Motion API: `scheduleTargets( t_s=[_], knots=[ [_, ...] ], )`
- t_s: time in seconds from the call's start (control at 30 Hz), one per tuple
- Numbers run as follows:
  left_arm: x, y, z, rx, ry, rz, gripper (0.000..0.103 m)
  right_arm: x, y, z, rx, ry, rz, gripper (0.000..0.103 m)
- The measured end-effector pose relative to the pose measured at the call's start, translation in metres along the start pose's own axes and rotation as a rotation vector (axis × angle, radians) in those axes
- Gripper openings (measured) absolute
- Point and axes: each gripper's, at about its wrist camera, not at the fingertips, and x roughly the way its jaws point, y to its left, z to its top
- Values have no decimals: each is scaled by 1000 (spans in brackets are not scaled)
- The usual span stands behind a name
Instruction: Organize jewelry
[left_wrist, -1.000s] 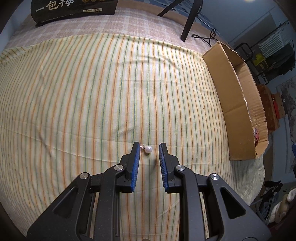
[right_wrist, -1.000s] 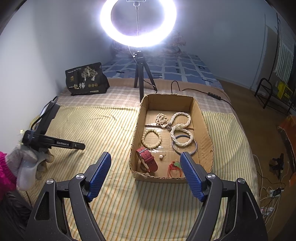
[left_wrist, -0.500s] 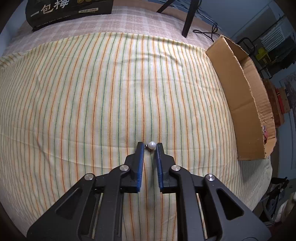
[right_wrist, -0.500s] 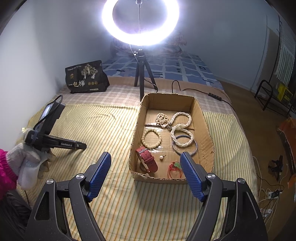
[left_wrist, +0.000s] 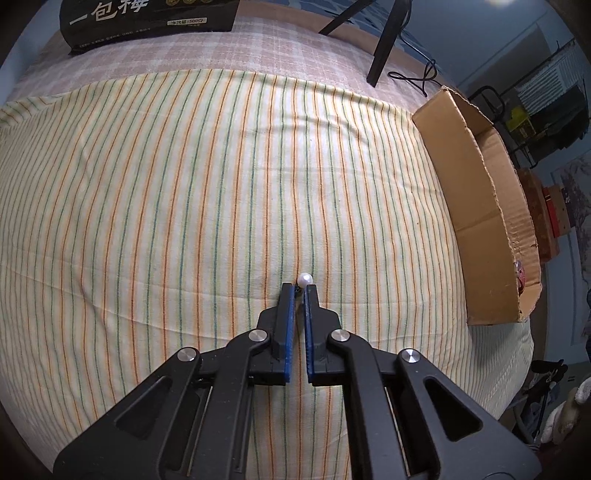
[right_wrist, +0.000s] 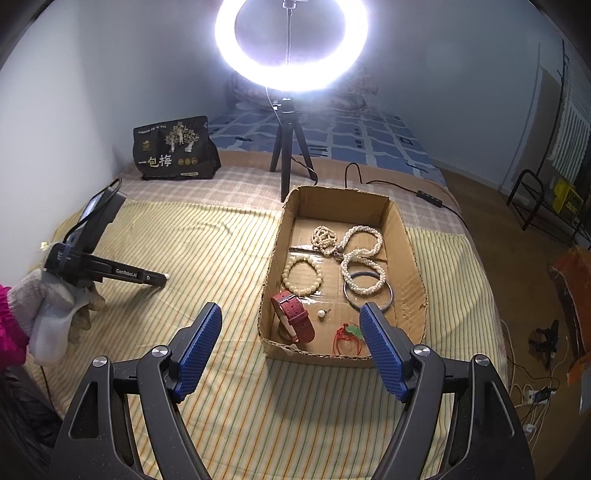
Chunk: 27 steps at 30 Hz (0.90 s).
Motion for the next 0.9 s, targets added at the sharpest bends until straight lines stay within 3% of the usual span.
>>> scheduleTargets(
  t_s=[0.2, 0.4, 0.47, 0.53, 0.6, 0.67, 0.9],
  knots=[
    [-14, 2, 3, -13, -29, -31, 3, 0, -3, 0, 2, -1, -5, 77],
    [-20, 4, 5, -19, -62, -7, 3, 1, -2, -1, 1, 3, -3, 77],
    [-16, 8, 8, -43, -38, -12, 3, 2, 0, -1, -2, 4, -3, 77],
    [-10, 9, 9, -46, 6, -23, 5, 2, 0, -1, -3, 5, 0, 77],
    [-9, 8, 6, -28, 11, -12, 22, 3, 1, -1, -4, 6, 1, 77],
    [-7, 3, 4, -4, 7, -6, 28, 3, 1, -1, -3, 9, 3, 77],
    [-1, -10, 4, 59, -6, 36, 30, 7, 0, -2, 2, 30, 12, 77]
  ],
)
